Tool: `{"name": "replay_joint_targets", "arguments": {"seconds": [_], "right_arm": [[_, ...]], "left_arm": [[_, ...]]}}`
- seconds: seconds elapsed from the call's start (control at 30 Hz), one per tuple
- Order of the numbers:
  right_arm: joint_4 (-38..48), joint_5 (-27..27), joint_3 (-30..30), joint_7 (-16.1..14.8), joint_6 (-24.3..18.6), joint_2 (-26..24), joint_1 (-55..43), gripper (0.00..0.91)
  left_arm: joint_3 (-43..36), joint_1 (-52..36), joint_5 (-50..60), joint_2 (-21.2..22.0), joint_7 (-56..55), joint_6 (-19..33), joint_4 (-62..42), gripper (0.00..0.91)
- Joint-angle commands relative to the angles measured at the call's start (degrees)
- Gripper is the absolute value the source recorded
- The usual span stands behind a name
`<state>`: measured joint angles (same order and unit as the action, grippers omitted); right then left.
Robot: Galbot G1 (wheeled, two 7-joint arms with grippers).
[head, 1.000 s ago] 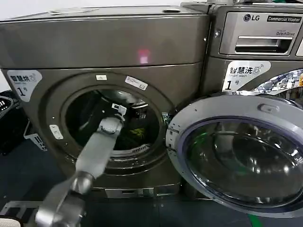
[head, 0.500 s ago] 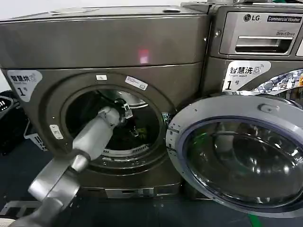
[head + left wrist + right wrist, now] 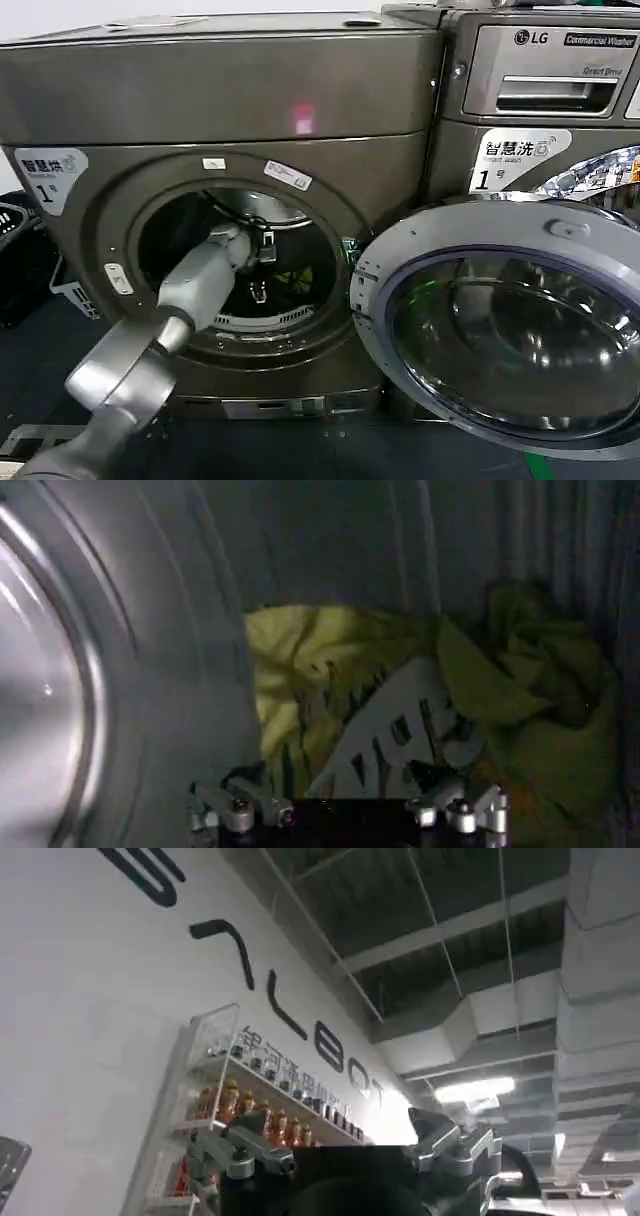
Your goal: Grasp the clothes from the dryer.
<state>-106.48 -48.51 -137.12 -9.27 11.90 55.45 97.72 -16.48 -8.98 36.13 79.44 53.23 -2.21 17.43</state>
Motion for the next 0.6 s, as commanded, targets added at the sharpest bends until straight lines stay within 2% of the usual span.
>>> {"name": "replay_joint_targets", "arguments": {"seconds": [0.03, 0.6], "right_arm": [[-0.13, 0.01, 0.04, -0.02, -0.03, 0.06, 0.08, 0.907], [-0.69, 0.08, 0.32, -0.12, -0.26, 0.37, 0.26, 0.907]], "left_arm": [[-0.71, 0.29, 1.46, 0.65, 0.66, 0.08, -2.52, 0.907], [0.78, 4.14, -1.45, 2.15, 0.72, 0.61, -3.0, 0.907]]}}
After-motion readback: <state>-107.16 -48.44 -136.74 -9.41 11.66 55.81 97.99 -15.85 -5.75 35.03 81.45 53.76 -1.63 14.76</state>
